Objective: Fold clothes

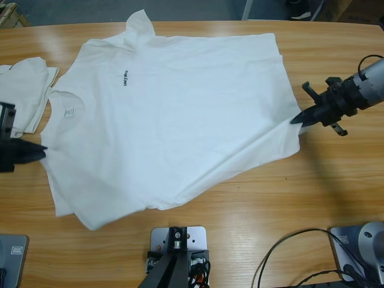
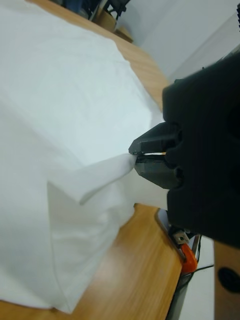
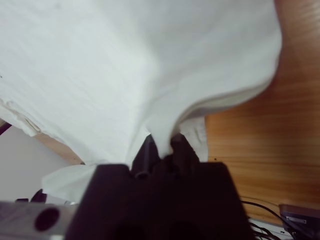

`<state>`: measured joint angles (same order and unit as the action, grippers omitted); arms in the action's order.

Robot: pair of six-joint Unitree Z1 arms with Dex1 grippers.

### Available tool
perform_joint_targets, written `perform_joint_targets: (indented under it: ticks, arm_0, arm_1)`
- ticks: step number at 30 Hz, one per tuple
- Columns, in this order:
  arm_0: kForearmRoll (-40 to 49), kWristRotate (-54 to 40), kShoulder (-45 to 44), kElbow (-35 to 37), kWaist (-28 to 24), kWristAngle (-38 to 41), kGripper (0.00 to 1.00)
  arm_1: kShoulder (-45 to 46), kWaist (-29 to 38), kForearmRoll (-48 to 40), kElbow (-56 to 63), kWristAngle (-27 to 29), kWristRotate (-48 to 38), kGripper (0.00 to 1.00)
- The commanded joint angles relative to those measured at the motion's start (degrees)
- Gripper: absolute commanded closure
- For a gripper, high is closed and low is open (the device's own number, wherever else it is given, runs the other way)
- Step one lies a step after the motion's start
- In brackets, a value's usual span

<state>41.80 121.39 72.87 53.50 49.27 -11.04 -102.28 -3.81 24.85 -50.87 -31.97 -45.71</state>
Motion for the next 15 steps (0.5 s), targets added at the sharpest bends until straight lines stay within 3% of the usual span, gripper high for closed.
perform_joint_targets:
  ticks: [1, 7, 15]
  arm_0:
    - [-3.9, -9.2, 8.3, 3.9, -9.5, 5.4, 1.0]
    - [-3.9, -15.0, 16.3, 12.0, -13.0, 9.1, 1.0]
    - [-3.7, -22.2, 22.9, 19.5, -22.4, 12.8, 1.0]
  arm_1:
    - [-6.3, -0.6, 0.7, -3.2, -1.2, 0.8, 1.0]
    - [-6.6, -0.6, 3.1, -6.5, -1.1, 0.7, 1.0]
    - [-8.3, -2.1, 6.4, -11.5, -0.3, 0.6, 1.0]
